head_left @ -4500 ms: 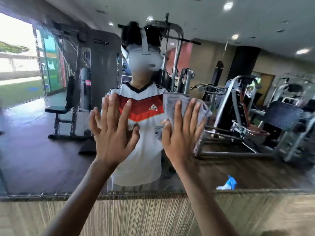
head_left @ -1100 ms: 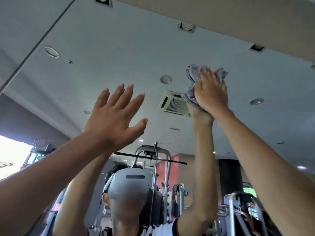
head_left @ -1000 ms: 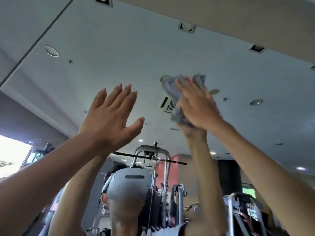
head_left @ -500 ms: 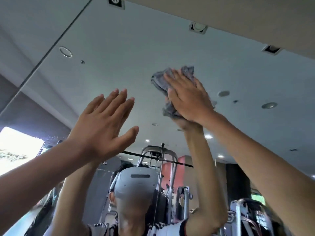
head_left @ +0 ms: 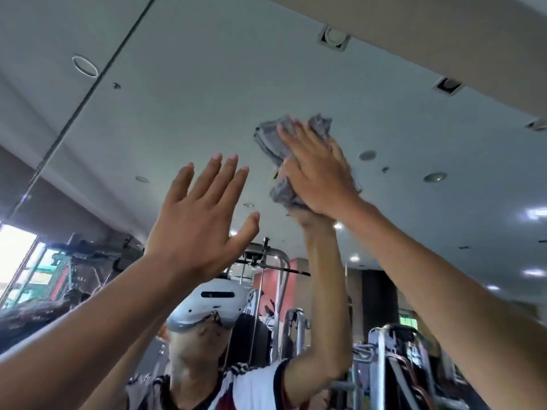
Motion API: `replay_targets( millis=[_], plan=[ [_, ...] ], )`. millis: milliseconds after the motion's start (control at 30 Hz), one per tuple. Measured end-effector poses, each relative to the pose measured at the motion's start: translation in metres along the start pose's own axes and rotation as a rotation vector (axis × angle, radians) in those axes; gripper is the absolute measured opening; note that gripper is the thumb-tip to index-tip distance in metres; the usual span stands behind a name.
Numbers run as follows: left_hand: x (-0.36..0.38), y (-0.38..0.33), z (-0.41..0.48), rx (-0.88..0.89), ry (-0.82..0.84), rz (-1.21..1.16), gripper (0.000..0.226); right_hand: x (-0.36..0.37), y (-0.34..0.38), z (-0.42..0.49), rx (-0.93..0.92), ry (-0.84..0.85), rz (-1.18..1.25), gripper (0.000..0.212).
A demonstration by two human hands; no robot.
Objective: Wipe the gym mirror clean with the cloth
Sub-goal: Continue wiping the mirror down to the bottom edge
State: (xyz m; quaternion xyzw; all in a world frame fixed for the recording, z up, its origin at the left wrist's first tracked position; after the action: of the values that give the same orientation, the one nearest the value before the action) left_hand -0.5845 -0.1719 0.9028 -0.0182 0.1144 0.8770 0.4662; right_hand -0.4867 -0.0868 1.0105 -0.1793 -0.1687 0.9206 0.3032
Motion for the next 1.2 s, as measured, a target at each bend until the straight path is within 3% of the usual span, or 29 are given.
replay_targets(
  millis=[67,133,233,333,400,500,600,667,767,833,900,1000,1067,1133,1200],
  plan=[
    [0.003,0.000,-0.013,-0.013,-0.016,0.029,0.075,0.019,0.016,-0.060,-0.182,0.066,-0.003,0.057],
    [0.004,-0.001,-0.021,-0.004,-0.030,0.044,0.073,0.015,-0.020,-0.089,-0.154,0.073,0.015,0.060],
    [0.003,-0.004,-0.026,0.015,-0.051,0.049,0.072,-0.005,-0.091,-0.058,0.197,0.033,0.026,0.066],
    [0.003,-0.005,-0.025,0.010,-0.049,0.056,0.070,-0.016,-0.091,-0.011,0.455,-0.093,0.028,0.067],
    [0.003,-0.001,-0.028,0.006,-0.037,0.051,0.070,-0.010,-0.048,0.000,0.387,-0.120,0.033,0.058],
    [0.005,0.004,-0.040,0.014,-0.006,0.044,0.069,0.010,0.035,-0.032,0.038,-0.053,-0.006,0.056],
    [0.003,0.005,-0.054,0.011,-0.018,0.034,0.065,0.029,0.044,-0.091,-0.170,0.045,-0.046,0.057],
    [0.002,0.004,-0.059,0.006,-0.031,0.028,0.063,0.020,0.000,-0.097,-0.057,0.033,-0.063,0.059],
    [0.001,0.004,-0.058,0.000,-0.047,0.029,0.063,-0.001,-0.057,-0.064,0.310,-0.032,-0.014,0.065],
    [-0.001,0.005,-0.057,0.003,-0.054,0.015,0.062,-0.001,-0.051,-0.047,0.444,-0.061,0.024,0.062],
    [-0.002,0.005,-0.060,0.000,-0.059,0.006,0.062,0.007,-0.010,-0.050,0.348,-0.074,0.044,0.061],
    [0.000,0.007,-0.078,0.003,-0.050,0.003,0.061,0.034,0.063,-0.111,-0.034,-0.003,0.005,0.060],
    [0.002,0.008,-0.092,0.023,-0.025,0.017,0.062,0.045,0.070,-0.160,-0.182,0.037,-0.043,0.059],
    [0.004,0.008,-0.099,0.033,-0.002,0.025,0.063,0.043,0.035,-0.167,-0.114,0.069,-0.021,0.058],
    [0.006,0.007,-0.100,0.026,0.010,0.028,0.063,0.029,-0.006,-0.142,0.129,0.030,0.033,0.060]
  ],
)
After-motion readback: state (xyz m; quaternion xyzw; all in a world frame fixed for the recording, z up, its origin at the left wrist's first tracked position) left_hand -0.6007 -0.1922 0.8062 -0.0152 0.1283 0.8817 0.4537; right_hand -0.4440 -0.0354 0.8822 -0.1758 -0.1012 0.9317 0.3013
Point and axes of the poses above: each hand's wrist, its own z-axis towards the middle knuckle, its own x-axis out of the palm, y = z × x, the point moved 10 cm from there along z, towards the middle knuckle, and after that the axes turned 8 degrees about y, right-handed, at the moved point
